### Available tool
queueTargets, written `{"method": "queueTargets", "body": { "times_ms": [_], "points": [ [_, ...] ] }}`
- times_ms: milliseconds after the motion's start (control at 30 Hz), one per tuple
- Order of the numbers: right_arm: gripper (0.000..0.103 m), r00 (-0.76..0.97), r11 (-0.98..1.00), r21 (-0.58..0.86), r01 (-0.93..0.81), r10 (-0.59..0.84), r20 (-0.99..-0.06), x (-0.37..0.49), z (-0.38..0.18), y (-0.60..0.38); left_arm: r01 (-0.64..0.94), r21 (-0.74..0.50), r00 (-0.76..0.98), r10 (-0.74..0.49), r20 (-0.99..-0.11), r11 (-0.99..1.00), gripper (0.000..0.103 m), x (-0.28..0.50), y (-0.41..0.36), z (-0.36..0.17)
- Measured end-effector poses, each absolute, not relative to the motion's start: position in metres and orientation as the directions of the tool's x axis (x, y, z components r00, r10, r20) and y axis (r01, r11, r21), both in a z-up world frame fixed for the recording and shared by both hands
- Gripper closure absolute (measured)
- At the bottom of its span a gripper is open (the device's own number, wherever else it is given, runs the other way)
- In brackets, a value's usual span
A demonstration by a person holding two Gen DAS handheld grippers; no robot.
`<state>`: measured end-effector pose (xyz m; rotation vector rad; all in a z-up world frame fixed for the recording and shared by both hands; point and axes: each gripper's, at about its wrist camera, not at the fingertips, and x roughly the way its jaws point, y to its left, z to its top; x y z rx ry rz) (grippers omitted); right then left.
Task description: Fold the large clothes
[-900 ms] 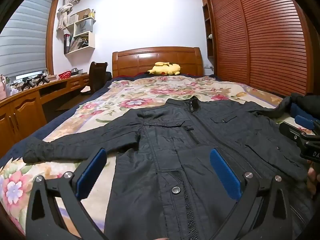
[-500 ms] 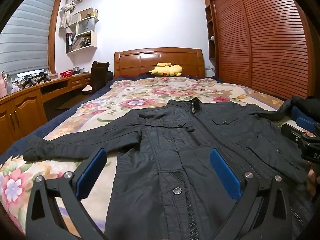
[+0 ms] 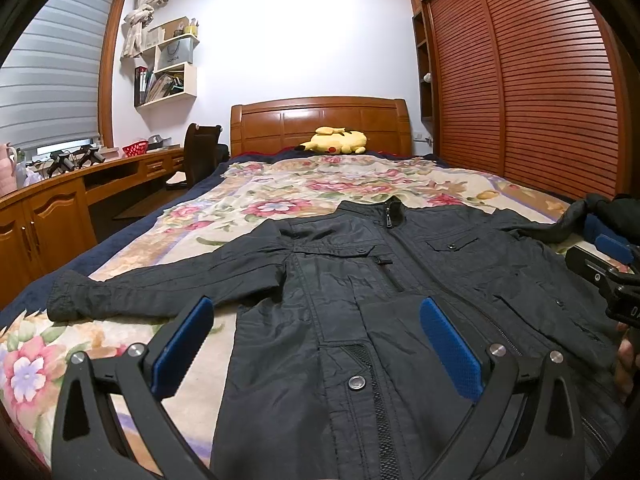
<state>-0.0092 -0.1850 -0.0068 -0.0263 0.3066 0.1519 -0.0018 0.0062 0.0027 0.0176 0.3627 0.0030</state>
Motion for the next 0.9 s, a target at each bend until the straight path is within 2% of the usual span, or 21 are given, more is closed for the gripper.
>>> {"method": "queueTargets", "body": {
  "times_ms": [900],
  "points": [
    [0.0, 0.944, 0.988, -0.005, -0.153, 0.145, -0.297, -0.0112, -0.0056, -0.1835, 0.0, 0.019, 0.936, 0.007, -0.352, 1.0, 0.0, -0.0033, 0.0083, 0.0025]
  ]
}}
